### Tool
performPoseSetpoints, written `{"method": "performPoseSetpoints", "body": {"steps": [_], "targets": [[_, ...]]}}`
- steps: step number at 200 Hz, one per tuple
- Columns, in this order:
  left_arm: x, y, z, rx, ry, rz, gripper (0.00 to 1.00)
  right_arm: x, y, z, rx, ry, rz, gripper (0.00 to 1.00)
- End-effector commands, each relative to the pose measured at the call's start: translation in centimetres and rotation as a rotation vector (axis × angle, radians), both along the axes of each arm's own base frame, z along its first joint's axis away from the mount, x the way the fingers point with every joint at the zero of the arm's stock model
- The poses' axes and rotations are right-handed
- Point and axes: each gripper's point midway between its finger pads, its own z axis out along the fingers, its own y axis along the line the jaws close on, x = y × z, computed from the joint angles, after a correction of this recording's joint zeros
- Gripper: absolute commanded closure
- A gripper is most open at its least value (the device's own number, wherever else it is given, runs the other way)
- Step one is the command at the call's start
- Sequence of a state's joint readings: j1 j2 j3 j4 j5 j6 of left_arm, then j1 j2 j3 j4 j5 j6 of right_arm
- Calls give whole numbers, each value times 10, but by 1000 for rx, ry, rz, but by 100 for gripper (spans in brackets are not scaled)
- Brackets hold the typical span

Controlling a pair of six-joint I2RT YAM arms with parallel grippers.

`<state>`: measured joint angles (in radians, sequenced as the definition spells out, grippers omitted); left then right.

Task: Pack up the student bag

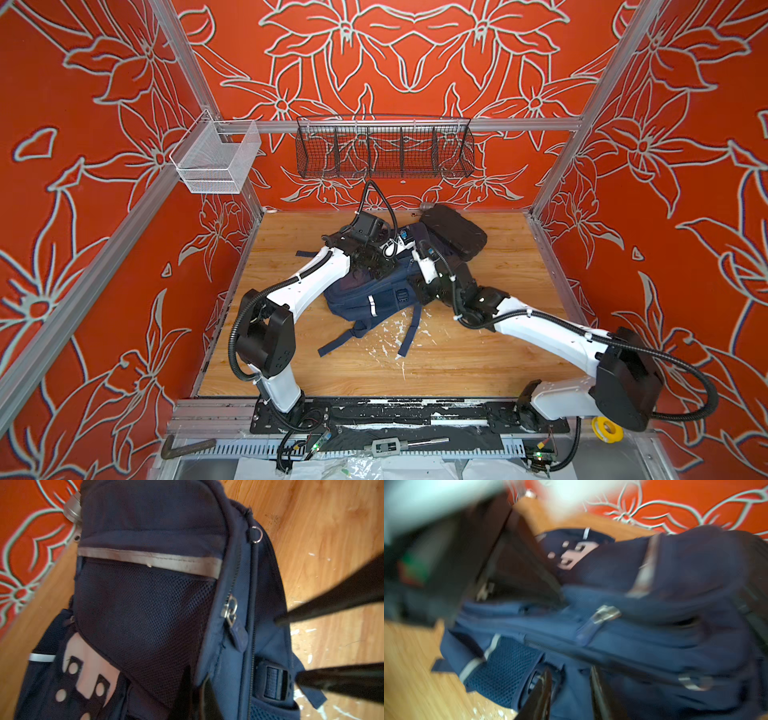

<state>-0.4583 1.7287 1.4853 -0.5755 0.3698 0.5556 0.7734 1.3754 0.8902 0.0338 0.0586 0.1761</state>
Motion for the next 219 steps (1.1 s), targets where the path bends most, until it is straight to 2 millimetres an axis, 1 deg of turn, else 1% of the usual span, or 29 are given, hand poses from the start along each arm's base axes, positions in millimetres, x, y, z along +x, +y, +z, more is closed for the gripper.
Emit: {"method": "performPoseSetpoints", "body": {"steps": [1,14,23,52,81,103,115,125,140,154,219], "targets": [[-11,-15,18,-114,98,2,100,15,7,32,36,-173,-42,69],[-14,-17,19,-128,117,-2,100,12,14,30,31,-197,-17,70],[-16,-19,21,-139,126,-10,100,13,15,26,24,-201,-27,70],[-20,-23,28,-175,130,-28,100,22,4,17,28,-226,-118,71],[-24,-24,31,-183,133,-44,100,31,0,2,-11,-218,-173,73],[-24,-22,30,-174,133,-41,100,31,-6,-7,-50,-222,-209,74],[-24,-21,30,-168,131,-37,100,29,-12,-12,-75,-226,-231,70],[-24,-21,30,-164,129,-38,100,27,-19,-13,-83,-232,-251,69],[-24,-20,28,-160,131,-34,100,25,-31,-15,-96,-239,-291,70],[-24,-19,28,-157,132,-33,100,24,-35,-16,-107,-250,-293,72],[-28,-18,23,-154,147,-32,100,20,-32,-15,-85,-264,-236,71]]}}
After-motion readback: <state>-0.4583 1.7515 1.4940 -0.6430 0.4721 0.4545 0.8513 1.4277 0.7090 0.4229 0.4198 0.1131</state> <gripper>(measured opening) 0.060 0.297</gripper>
